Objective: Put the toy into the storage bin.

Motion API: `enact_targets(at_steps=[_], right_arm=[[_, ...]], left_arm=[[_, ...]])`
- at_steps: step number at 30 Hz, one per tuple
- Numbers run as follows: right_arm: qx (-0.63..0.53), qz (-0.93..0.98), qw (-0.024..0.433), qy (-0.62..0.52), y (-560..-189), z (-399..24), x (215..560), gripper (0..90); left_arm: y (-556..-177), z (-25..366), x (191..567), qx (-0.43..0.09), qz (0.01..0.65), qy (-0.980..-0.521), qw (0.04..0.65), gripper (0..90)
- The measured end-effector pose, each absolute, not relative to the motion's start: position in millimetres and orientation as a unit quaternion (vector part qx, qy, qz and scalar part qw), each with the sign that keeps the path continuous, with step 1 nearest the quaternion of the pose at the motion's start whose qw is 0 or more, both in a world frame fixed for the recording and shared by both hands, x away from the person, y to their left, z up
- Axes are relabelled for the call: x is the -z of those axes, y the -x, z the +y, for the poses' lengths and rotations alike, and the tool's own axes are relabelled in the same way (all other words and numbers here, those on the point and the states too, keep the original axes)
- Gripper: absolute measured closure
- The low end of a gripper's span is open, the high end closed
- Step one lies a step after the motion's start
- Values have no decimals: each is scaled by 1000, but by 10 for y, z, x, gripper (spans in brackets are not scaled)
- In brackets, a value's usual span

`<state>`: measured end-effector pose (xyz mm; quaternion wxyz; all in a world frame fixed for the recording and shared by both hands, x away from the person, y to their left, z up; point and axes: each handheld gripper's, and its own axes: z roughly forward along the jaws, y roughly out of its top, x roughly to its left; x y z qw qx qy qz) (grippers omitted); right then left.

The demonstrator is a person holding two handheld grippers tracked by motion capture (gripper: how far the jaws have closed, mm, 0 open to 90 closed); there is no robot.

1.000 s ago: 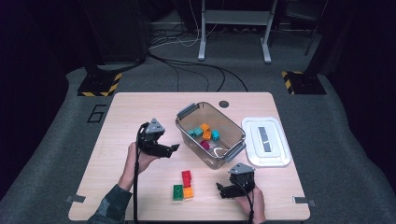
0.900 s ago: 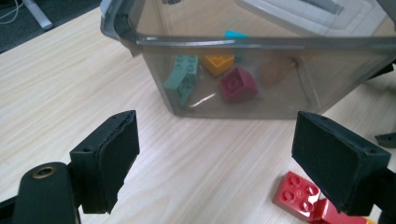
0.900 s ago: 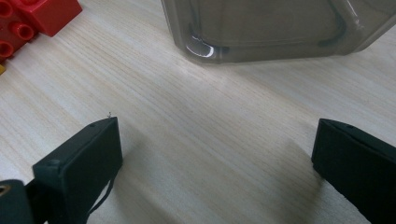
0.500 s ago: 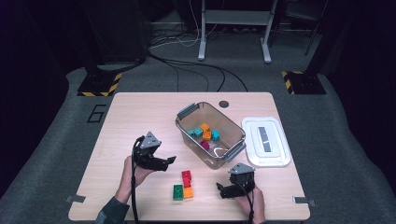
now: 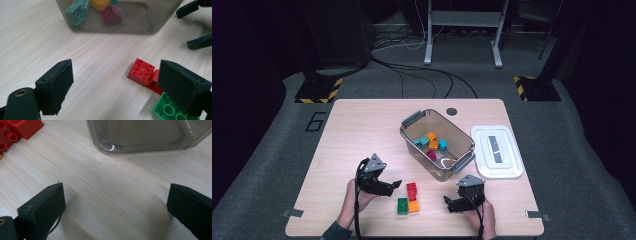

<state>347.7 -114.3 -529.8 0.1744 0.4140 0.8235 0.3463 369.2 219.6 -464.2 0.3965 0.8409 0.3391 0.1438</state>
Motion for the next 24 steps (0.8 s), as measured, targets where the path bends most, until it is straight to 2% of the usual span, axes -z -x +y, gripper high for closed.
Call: enact_targets(at_steps=[12, 24], right_arm=[[-346, 823, 175, -414, -3476, -1142, 5298, 9], [-346, 823, 175, -414, -3476, -1142, 5298, 10]], left_arm=[[-3541, 2120, 4896, -110, 349, -845, 390, 94], [-3281, 1996, 5048, -98, 352, -846, 390, 72]])
